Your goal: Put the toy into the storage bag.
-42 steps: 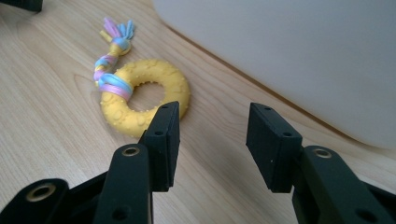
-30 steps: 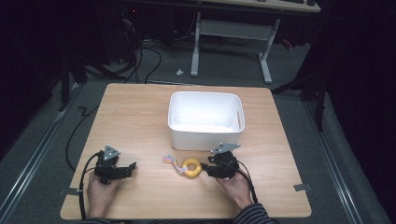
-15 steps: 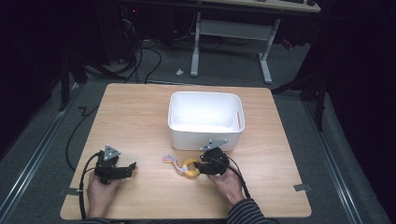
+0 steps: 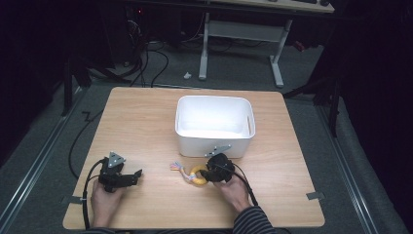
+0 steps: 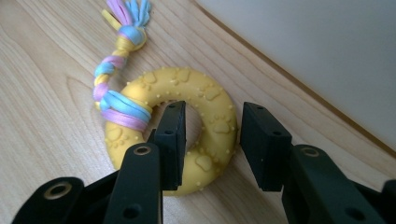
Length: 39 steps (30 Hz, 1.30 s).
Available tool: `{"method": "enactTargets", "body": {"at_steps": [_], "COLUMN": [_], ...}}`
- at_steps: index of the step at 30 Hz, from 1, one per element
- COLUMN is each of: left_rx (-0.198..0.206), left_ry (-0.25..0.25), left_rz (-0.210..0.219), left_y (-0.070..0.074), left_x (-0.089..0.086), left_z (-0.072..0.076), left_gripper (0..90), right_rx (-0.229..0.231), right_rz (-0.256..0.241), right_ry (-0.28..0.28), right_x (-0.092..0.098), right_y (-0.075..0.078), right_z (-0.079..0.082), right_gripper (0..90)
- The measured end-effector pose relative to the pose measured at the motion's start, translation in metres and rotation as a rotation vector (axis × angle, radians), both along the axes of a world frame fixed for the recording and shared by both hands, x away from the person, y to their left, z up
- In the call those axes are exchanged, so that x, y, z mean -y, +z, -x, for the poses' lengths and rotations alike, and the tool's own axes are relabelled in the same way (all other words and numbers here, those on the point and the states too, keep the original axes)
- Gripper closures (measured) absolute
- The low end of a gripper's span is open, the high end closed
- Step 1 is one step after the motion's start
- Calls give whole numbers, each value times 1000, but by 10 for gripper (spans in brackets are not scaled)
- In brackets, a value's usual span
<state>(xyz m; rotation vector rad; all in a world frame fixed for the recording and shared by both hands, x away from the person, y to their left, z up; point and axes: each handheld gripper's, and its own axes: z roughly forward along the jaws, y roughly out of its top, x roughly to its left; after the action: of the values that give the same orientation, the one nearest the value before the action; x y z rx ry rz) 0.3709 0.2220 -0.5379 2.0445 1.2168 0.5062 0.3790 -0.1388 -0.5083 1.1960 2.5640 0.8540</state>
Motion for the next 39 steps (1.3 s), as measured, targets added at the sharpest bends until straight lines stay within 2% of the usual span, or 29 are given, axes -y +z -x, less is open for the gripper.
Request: {"method": "enactTargets", "body": {"at_steps": [3,11,14,24,30,34,39], "left_rx": [0,0,-1,-1,-1,-3,-2], "left_ry": [0,0,0,0,0,-1,-1], "left_rz": [0,2,3,3,6,7,7], "left_y": [0,0,0,0,0,0,0], "left_x": [0,0,0,-1,-1,-1,-1], "left_z": [0,0,0,-1,-1,-1,-1], "left_gripper": [150,151,152,152,152,153,153], "right_rx": [-12,-5,0,3,39,61,86], "right_rz": [-1,13,36,42,45,31,40], "right_ry": [-12,-10,-7,-14,6,18,36], "right_x": [-1,-4,-6,-8,-7,-4,0], "right_y": [-2,-3,-2,-1,1,9,17], "right_z": [0,0,0,2,5,11,18], "right_gripper": [624,647,652,666,674,674,674]}}
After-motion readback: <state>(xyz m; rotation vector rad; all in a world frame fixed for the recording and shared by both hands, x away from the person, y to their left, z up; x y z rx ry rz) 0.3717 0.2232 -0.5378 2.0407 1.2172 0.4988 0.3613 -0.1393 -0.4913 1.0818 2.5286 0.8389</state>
